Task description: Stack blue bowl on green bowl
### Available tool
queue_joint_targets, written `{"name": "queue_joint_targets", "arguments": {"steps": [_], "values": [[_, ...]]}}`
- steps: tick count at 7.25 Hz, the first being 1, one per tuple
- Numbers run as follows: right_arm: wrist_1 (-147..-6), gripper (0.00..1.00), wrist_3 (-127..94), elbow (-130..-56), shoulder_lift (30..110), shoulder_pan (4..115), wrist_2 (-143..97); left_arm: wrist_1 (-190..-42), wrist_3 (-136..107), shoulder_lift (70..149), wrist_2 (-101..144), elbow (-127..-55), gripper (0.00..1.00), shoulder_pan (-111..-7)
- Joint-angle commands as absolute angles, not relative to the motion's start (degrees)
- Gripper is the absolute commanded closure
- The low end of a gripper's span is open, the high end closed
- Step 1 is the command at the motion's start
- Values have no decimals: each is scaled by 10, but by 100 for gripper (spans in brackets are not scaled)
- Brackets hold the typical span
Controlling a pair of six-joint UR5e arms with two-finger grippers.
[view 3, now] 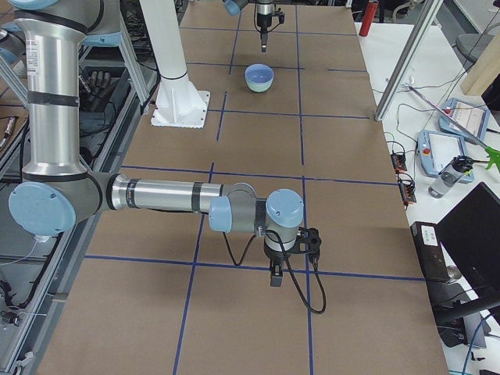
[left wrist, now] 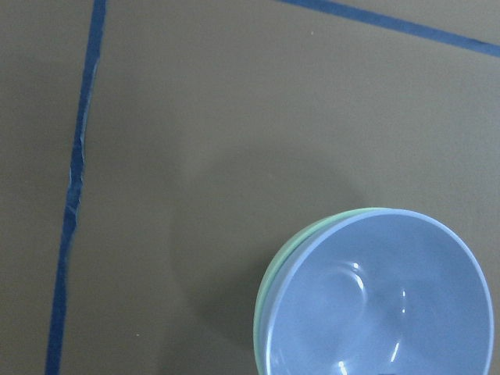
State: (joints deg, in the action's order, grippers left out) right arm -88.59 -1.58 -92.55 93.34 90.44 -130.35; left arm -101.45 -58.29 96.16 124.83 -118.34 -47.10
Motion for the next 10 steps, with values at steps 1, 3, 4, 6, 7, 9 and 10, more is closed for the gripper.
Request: {"name": "queue_joint_targets", "arguments": {"steps": [1,3,4,6,7,9,10], "values": [[-887,0,-16,-925,933,904,-1303,-1013,-264,858,1284,-1167,0,-609],[-886,0,-16,-925,933,904,-1303,-946,12,819,1284,-1126,0,-746],[-886,0,-16,-925,933,904,-1303,-884,109,818,1284,-1114,0,-818],[-886,0,-16,-925,933,904,-1303,-854,118,815,1284,-1066,0,-910],[-886,0,-16,-925,933,904,-1303,-853,118,814,1286,-1051,0,-926],[-886,0,-16,-925,933,904,-1303,-857,118,788,1336,-1051,0,-927],[-886,0,-16,-925,933,904,-1303,-857,118,780,1343,-1057,0,-927]]}}
